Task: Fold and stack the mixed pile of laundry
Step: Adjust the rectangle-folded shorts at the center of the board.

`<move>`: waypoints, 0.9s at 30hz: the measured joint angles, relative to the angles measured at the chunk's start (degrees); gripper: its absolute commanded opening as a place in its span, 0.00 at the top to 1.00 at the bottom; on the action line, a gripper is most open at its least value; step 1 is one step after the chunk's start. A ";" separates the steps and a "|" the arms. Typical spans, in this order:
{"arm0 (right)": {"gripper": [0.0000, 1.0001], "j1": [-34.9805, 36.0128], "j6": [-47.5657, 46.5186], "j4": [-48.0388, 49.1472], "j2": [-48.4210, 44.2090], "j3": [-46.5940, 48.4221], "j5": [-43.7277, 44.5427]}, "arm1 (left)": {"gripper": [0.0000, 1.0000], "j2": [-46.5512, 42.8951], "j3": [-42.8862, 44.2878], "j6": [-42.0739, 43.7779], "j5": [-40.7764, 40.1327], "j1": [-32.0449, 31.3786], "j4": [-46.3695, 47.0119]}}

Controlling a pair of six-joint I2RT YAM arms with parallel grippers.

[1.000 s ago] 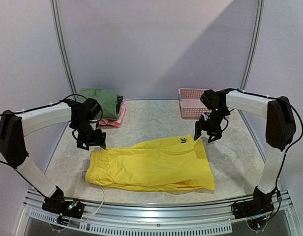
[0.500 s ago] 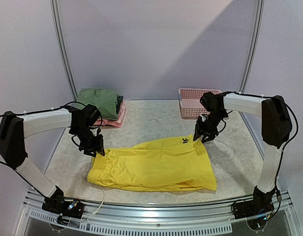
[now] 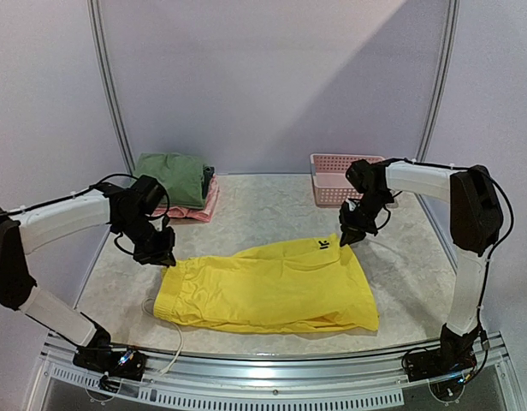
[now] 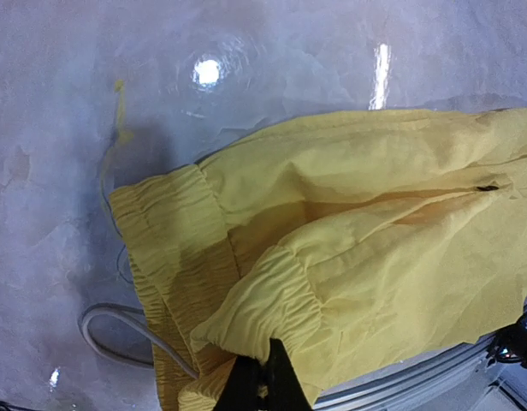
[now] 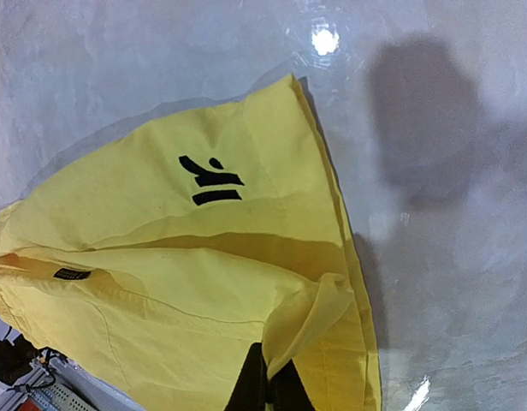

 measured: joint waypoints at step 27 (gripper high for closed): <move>0.56 -0.39 0.52 3.39 6.71 12.00 -1.75 | 0.40 -9.73 -10.56 -7.30 -8.13 8.96 3.45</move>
